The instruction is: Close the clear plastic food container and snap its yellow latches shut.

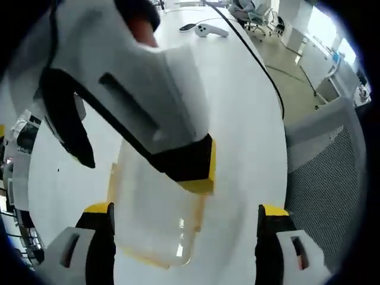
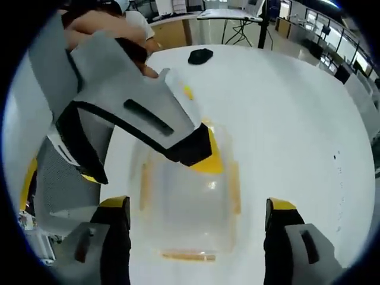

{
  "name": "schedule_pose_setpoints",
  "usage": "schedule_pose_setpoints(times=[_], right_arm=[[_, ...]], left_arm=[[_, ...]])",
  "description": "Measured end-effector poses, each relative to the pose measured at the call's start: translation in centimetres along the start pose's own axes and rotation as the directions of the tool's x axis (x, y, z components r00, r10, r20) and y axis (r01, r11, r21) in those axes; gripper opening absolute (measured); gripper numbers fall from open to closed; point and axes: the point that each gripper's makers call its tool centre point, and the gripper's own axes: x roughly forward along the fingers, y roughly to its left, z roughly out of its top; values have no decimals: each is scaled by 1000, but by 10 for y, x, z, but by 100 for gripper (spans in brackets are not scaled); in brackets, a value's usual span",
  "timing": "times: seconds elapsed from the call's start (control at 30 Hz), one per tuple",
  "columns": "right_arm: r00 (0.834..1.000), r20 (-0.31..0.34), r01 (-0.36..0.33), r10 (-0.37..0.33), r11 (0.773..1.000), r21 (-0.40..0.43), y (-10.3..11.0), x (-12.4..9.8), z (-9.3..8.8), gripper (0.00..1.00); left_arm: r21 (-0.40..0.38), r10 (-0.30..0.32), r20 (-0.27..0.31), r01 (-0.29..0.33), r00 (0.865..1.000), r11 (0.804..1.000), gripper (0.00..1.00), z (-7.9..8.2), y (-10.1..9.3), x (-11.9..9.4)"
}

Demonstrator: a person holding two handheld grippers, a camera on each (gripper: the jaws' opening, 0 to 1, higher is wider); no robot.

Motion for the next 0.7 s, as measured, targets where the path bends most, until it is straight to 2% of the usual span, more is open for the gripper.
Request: schedule_pose_setpoints(times=[0.7], right_arm=[[998,45,37,-39,999,27,4,-3,-10,97]], left_arm=[[30,-34,-12,34,999,999,98,-15,15,2]])
